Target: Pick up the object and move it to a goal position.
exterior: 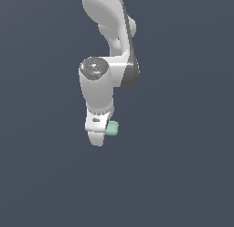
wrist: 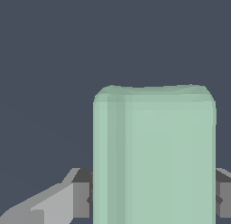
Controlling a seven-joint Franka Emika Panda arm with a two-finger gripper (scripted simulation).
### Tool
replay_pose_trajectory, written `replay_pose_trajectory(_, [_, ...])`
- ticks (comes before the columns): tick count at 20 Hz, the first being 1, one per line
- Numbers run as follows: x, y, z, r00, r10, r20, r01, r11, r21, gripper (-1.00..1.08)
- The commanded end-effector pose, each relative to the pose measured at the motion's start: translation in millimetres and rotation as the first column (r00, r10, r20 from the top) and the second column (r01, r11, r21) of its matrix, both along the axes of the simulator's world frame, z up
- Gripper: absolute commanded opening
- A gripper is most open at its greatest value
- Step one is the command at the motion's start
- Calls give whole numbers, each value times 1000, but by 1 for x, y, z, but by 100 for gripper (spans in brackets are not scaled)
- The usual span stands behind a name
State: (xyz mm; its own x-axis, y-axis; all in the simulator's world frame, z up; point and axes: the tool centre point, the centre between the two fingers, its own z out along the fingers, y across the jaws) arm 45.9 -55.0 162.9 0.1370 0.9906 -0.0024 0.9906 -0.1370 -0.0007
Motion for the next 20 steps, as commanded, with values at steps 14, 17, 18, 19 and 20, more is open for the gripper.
replay_pose_trajectory(14, [-29, 16, 186, 1000, 2, 0, -2, 1000, 2, -100])
replay_pose_trajectory(17, [-33, 19, 221, 1000, 2, 1, -2, 1000, 2, -100])
replay_pose_trajectory(18, [-34, 20, 231, 1000, 2, 1, -2, 1000, 2, -100])
replay_pose_trajectory(19, [-36, 20, 241, 1000, 1, 1, -1, 1000, 3, -100])
replay_pose_trajectory(20, [-37, 21, 251, 1000, 1, 1, -1, 1000, 3, -100])
